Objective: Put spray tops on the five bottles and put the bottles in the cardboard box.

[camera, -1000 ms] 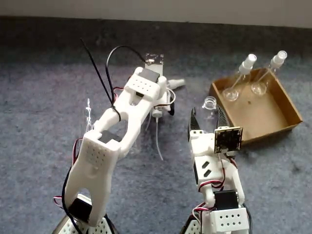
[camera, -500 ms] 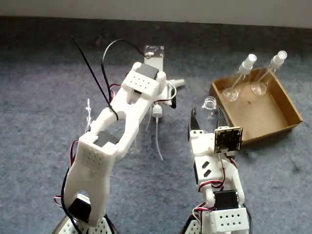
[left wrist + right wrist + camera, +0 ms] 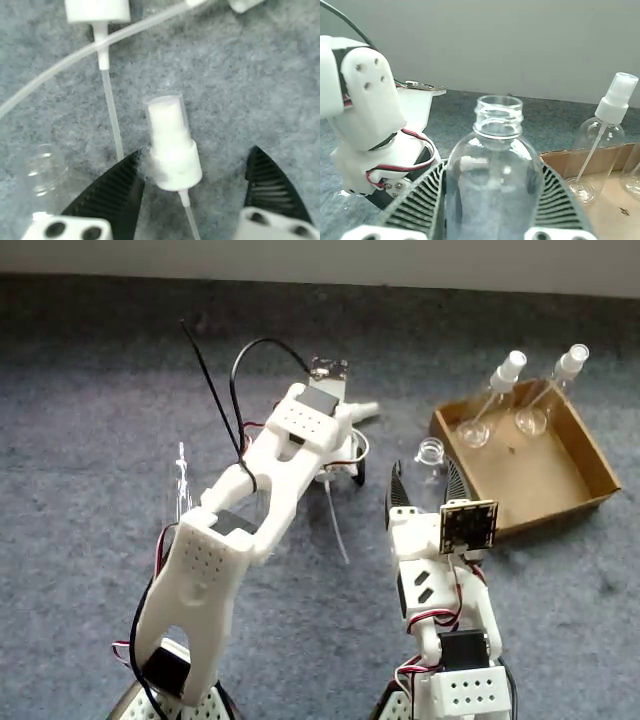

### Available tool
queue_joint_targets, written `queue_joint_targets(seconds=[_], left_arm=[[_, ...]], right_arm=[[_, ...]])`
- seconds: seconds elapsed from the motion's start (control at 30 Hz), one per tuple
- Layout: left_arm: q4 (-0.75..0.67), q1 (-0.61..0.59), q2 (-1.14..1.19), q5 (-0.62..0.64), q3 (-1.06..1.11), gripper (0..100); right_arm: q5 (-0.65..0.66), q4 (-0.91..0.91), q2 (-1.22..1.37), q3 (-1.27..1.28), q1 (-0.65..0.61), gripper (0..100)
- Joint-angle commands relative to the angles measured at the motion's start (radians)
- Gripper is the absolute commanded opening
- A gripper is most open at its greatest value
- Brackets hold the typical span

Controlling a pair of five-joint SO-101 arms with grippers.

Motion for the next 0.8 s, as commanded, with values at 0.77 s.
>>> queue_joint_targets(seconds=[0.77], left_arm=[[0.180, 0.016, -0.076, 0.005, -0.263, 1]], right_arm=[[-0.009, -0.035, -0.016, 0.134, -0.002, 12.8]])
